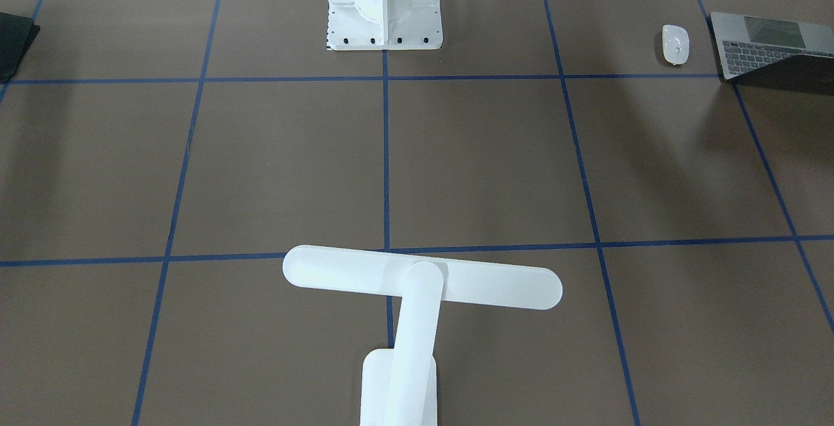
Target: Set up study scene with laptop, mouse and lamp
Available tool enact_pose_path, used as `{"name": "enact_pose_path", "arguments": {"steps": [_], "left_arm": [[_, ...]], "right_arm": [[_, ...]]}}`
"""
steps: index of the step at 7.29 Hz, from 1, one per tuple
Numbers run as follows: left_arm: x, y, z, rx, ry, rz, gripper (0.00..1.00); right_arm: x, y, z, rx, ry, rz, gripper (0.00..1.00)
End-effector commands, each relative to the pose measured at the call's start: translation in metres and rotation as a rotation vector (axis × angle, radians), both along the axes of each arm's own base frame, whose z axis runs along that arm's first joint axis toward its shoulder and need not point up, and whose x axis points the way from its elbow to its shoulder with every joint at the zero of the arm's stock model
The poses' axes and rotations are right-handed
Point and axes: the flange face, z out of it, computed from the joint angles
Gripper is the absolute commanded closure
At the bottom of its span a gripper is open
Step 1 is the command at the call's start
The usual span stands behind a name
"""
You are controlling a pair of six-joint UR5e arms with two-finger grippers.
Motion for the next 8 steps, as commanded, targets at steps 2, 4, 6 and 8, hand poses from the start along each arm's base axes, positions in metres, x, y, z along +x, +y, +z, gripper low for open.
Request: {"name": "enact_pose_path", "arguments": {"steps": [2,4,6,8], "left_arm": [[0.0,-0.002,-0.002,0.007,0.0,-0.001,0.8],[-0.001,-0.012,-0.036,0.051,-0.003,-0.002,1.0],[-0.002,-0.013,-0.06,0.037,-0.008,-0.001,1.0],[-0.004,-0.018,-0.084,0.031,-0.011,-0.002,1.0]], "right_arm": [[-0.001,0.0,-0.001,-0.003,-0.014,-0.001,0.01],[-0.001,0.003,0.003,-0.012,-0.014,-0.001,0.01],[-0.001,0.005,0.005,-0.017,-0.022,-0.001,0.01],[-0.001,0.005,0.006,-0.02,-0.022,-0.001,0.01]]}}
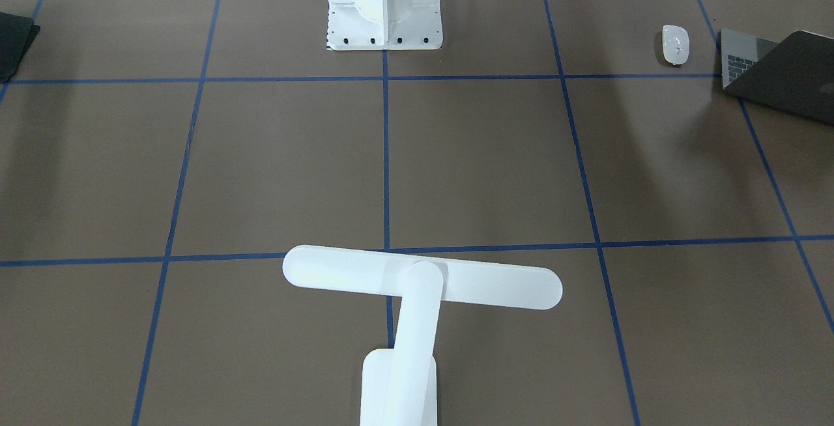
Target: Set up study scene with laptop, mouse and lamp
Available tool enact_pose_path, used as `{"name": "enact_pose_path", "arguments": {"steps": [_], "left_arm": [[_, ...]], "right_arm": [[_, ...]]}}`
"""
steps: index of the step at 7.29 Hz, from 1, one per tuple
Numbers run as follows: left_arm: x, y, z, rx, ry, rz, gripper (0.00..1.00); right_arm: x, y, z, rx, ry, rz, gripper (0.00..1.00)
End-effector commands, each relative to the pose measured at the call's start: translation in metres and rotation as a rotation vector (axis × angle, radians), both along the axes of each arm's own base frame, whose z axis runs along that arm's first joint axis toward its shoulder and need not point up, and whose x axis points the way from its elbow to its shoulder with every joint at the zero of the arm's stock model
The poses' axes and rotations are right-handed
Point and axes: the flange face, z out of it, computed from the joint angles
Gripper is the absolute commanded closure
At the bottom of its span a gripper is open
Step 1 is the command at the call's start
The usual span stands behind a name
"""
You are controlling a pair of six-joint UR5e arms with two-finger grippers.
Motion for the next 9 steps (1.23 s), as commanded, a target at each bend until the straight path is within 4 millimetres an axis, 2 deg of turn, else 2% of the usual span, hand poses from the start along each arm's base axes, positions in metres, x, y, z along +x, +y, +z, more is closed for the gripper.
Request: {"name": "enact_pose_path", "arguments": {"steps": [1,2,5,8,9], "left_arm": [[-0.002,-0.013,-0.04,-0.014,-0.001,-0.002,1.0],[-0.004,-0.03,-0.065,-0.016,0.001,-0.003,1.0],[-0.01,-0.087,-0.121,-0.032,-0.005,-0.037,1.0],[-0.01,-0.127,-0.178,-0.08,-0.018,-0.143,1.0],[0.014,-0.135,-0.191,-0.11,-0.023,-0.145,1.0]], "right_arm": [[0.0,0.0,0.002,-0.004,0.0,0.0,0.01],[0.0,0.004,0.005,-0.012,0.0,0.0,0.01],[0.001,0.011,0.008,-0.02,0.0,0.003,0.01],[0.002,0.02,0.015,-0.038,-0.002,0.005,0.01],[0.002,0.021,0.017,-0.041,0.0,0.005,0.01]]}}
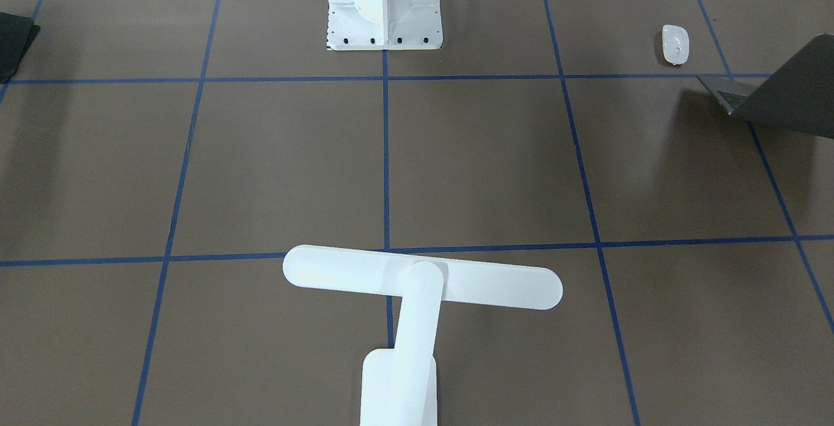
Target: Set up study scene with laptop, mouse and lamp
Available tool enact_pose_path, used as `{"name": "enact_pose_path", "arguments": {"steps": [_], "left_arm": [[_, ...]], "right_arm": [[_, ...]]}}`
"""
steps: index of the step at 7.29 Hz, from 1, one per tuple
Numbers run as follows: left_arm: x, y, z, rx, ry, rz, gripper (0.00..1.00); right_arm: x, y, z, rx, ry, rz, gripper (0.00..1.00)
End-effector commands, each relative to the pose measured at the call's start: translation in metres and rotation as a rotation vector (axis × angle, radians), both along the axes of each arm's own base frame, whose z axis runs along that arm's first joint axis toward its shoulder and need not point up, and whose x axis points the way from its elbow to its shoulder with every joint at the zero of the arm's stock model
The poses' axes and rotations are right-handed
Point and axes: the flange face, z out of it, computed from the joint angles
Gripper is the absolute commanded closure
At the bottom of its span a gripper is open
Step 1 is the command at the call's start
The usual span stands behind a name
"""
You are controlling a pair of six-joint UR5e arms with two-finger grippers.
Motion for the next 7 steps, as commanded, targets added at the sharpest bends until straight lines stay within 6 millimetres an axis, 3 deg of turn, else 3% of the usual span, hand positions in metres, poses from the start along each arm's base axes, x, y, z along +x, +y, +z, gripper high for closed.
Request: {"name": "enact_pose_path", "arguments": {"steps": [1,3,5,6,7], "left_arm": [[0.045,-0.015,-0.041,-0.063,-0.011,-0.037,1.0],[0.098,-0.017,-0.086,-0.119,0.008,-0.043,1.0],[0.127,-0.037,-0.142,-0.172,0.076,-0.011,1.0],[0.157,-0.042,-0.163,-0.204,0.076,-0.002,1.0],[0.201,-0.044,-0.186,-0.241,0.066,0.018,1.0]], "right_arm": [[0.001,0.005,0.004,-0.01,0.001,0.002,0.01],[0.001,0.006,0.005,-0.012,0.001,0.002,0.01],[0.002,0.007,0.006,-0.016,0.001,0.006,0.01],[0.002,0.01,0.008,-0.021,0.001,0.005,0.01],[0.003,0.014,0.007,-0.021,0.003,0.007,0.01]]}}
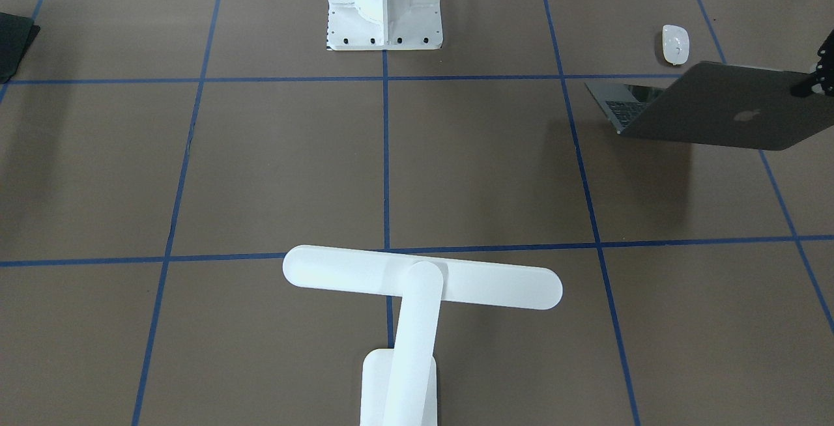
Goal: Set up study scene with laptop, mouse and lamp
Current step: 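Lower the laptop onto the table near the robot with the left gripper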
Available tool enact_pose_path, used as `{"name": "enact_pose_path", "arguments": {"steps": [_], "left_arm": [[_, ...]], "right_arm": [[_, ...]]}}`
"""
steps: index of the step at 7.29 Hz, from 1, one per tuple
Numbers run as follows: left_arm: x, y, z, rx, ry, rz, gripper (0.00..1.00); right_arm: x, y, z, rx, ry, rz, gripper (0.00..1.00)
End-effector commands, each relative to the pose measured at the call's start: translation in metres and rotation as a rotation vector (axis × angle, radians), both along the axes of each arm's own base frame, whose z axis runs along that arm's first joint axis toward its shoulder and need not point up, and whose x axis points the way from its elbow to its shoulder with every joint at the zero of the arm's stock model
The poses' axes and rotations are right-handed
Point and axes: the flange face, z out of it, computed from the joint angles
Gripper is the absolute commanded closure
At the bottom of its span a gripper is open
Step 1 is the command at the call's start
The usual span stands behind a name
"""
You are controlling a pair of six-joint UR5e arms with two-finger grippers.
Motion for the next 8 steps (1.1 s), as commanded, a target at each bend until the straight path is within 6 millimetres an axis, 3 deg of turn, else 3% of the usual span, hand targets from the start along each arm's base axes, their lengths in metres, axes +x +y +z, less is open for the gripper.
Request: {"name": "enact_pose_path", "arguments": {"steps": [1,2,3,5,7,8], "left_arm": [[0.091,-0.001,-0.052,-0.065,-0.007,0.056,1.0],[0.127,0.003,-0.065,-0.072,-0.011,0.099,1.0],[0.144,0.006,-0.074,-0.074,-0.013,0.118,1.0],[0.16,0.008,-0.078,-0.084,-0.017,0.136,1.0],[0.176,-0.002,-0.108,-0.131,-0.023,0.089,1.0],[0.2,-0.008,-0.127,-0.163,-0.031,0.084,1.0]], "right_arm": [[0.001,0.006,0.001,-0.004,0.001,0.001,0.01],[0.001,0.006,0.001,-0.004,0.006,0.001,0.01],[0.001,0.005,0.001,-0.002,0.006,0.001,0.01],[0.001,0.006,0.002,-0.005,0.003,0.001,0.01],[0.002,0.009,0.003,-0.01,0.003,0.004,0.01],[0.002,0.01,0.004,-0.013,0.003,0.004,0.01]]}}
